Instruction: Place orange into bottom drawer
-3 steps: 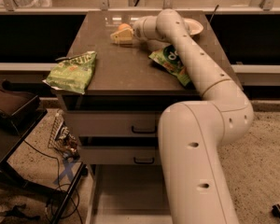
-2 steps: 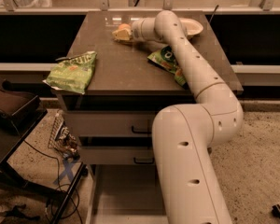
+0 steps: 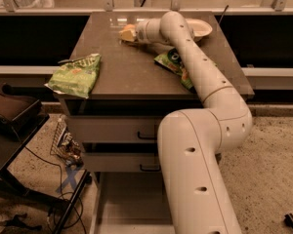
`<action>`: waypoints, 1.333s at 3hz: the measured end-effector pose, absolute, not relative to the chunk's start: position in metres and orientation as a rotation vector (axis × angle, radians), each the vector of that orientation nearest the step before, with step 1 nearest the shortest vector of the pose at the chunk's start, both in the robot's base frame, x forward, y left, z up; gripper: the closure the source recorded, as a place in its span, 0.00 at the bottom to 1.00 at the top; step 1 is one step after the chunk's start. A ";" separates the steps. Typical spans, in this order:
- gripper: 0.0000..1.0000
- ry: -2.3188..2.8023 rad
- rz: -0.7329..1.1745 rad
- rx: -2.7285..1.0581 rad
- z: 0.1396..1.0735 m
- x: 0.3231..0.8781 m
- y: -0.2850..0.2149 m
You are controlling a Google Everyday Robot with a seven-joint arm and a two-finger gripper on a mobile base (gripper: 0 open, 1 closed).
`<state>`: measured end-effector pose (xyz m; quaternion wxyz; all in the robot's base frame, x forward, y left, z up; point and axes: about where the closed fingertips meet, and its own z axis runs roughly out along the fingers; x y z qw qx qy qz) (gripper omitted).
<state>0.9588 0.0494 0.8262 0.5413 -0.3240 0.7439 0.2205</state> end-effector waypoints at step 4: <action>1.00 1.699 0.381 -0.855 0.936 0.928 0.021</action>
Offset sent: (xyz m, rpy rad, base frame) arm 0.0050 -0.0016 0.0776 -0.0874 -0.0902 0.0102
